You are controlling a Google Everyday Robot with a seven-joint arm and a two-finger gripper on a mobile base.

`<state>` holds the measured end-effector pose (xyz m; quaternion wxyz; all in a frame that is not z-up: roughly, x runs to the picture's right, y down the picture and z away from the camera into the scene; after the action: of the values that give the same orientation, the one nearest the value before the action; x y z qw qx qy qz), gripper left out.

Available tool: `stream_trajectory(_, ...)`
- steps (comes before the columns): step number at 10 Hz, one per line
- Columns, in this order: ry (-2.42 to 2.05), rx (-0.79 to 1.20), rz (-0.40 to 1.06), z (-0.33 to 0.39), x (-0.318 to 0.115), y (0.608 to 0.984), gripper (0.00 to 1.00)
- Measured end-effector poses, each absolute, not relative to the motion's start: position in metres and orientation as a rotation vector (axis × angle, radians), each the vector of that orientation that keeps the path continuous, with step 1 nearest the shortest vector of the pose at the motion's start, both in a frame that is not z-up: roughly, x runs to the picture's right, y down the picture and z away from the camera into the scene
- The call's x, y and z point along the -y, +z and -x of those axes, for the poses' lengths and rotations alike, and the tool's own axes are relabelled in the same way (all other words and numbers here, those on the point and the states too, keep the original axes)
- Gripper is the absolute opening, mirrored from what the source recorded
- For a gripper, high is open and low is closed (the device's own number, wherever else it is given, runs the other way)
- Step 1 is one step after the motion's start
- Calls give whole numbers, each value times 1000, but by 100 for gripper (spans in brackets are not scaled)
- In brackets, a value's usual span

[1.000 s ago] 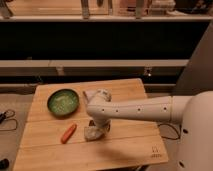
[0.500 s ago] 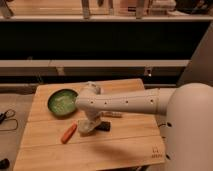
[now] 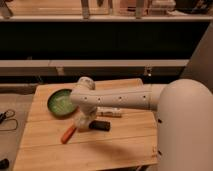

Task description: Place the white sponge in the ceramic bowl

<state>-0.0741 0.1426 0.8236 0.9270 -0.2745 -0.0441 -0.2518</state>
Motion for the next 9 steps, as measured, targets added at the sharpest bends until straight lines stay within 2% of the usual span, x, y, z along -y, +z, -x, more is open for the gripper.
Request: stream_trajectory(9,-529,87,537,96,-111,841,0)
